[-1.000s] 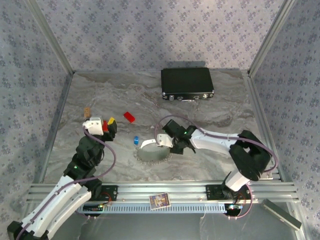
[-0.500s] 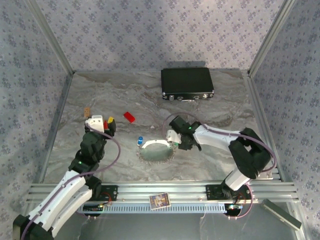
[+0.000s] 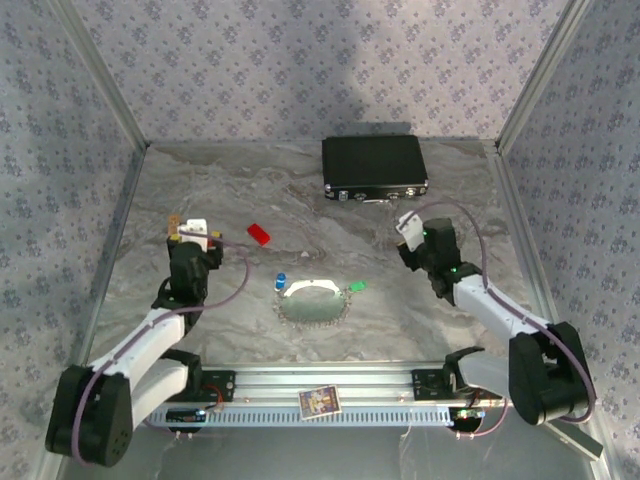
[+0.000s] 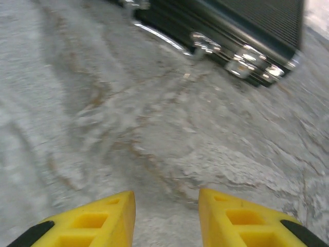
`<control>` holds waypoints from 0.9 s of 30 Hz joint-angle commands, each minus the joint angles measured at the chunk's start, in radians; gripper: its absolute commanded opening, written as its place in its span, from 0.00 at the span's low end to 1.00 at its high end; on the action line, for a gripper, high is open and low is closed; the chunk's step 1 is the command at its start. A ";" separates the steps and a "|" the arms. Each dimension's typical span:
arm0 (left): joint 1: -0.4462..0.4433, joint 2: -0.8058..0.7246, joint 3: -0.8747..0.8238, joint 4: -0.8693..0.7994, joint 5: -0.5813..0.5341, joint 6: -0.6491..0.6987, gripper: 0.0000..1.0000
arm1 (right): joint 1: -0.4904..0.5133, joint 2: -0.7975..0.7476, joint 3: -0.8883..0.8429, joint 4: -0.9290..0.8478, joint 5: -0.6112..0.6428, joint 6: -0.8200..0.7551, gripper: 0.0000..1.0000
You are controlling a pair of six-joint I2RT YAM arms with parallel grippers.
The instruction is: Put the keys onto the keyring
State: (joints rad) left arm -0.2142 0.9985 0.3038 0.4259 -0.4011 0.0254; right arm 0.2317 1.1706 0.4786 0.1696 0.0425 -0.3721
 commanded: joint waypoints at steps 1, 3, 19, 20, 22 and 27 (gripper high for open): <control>0.041 0.073 0.027 0.136 0.089 0.010 0.76 | -0.089 0.020 -0.103 0.346 -0.031 0.088 0.38; 0.058 0.134 0.031 0.187 0.127 0.011 0.76 | -0.158 0.058 -0.147 0.460 -0.070 0.152 0.40; 0.184 0.544 0.036 0.541 0.322 -0.004 0.78 | -0.299 0.347 -0.107 0.660 -0.245 0.297 0.44; 0.194 0.523 0.061 0.454 0.334 -0.012 0.78 | -0.301 0.347 -0.108 0.662 -0.244 0.298 0.46; 0.209 0.541 0.101 0.413 0.330 -0.035 0.99 | -0.299 0.348 -0.106 0.661 -0.244 0.298 0.51; 0.217 0.537 0.107 0.396 0.319 -0.047 1.00 | -0.299 0.351 -0.094 0.643 -0.192 0.320 0.65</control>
State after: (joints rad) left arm -0.0006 1.5402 0.3973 0.8196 -0.1024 -0.0010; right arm -0.0616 1.5093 0.3546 0.8093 -0.1719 -0.0738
